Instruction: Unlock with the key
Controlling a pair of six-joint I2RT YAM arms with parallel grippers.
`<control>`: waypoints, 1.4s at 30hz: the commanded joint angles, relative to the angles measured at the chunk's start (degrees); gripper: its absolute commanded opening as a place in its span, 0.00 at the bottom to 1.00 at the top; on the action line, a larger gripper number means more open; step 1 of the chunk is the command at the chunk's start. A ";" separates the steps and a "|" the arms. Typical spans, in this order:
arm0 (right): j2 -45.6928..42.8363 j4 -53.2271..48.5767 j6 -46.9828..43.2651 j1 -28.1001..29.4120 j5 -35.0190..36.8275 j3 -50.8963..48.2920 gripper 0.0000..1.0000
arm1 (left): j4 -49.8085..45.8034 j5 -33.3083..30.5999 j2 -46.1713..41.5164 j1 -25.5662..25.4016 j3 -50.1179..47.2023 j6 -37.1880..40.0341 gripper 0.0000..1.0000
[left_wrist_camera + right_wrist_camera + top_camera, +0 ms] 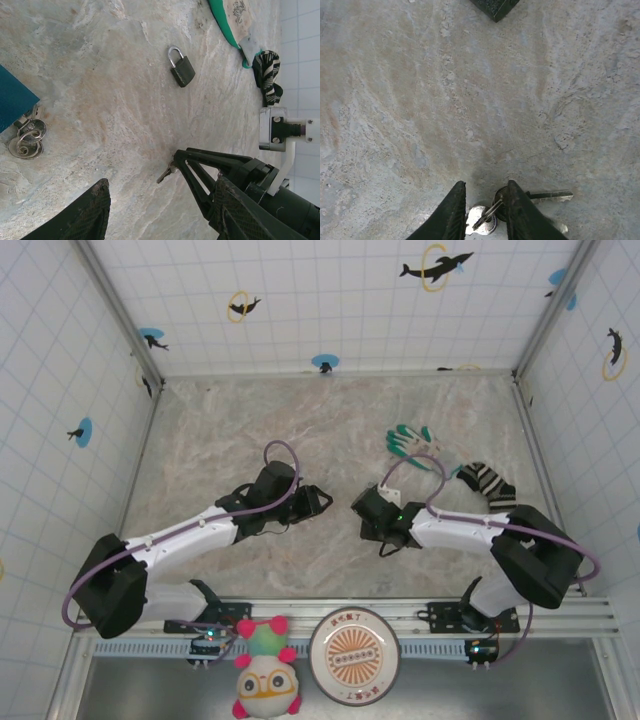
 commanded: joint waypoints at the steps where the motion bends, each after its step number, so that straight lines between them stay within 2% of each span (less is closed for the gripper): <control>1: 0.57 -0.65 0.72 0.38 0.34 1.74 0.24 | 0.30 -0.02 0.22 -0.44 -0.10 -0.91 0.57; 9: -0.20 -1.39 0.99 0.79 0.78 1.43 0.15 | 0.30 -0.36 -0.13 -0.44 -0.45 -0.99 0.57; 13: -0.21 -2.40 1.04 1.30 1.04 1.80 0.22 | 0.38 -0.46 -0.39 -0.45 -0.83 -1.06 0.56; 16: -0.19 -2.47 1.16 1.54 1.13 1.74 0.21 | 0.46 -0.67 -0.74 -0.44 -1.11 -1.17 0.56; 26: -1.15 -3.91 -0.19 1.97 2.11 2.77 0.00 | 0.65 -1.13 -1.42 -0.44 -1.67 -1.35 0.57; 33: -6.13 -7.39 -8.42 1.72 3.90 6.55 0.00 | 0.92 -4.26 -6.77 -0.43 -1.07 0.71 0.57; 37: -10.27 -7.12 -17.23 0.67 -0.79 9.50 0.00 | 0.78 -5.49 -10.96 -0.10 0.28 4.25 0.58; 40: -13.60 -7.00 -23.90 -0.13 -5.30 11.82 0.00 | 1.18 -4.02 -13.30 0.86 1.40 7.58 0.60; 41: -14.62 -7.11 -25.74 -0.50 -6.90 12.55 0.00 | 1.51 -2.95 -14.06 1.36 1.65 8.57 0.61; 42: -15.71 -7.17 -26.91 -0.96 -8.07 13.21 0.00 | 1.83 -2.03 -14.76 1.84 1.91 9.51 0.66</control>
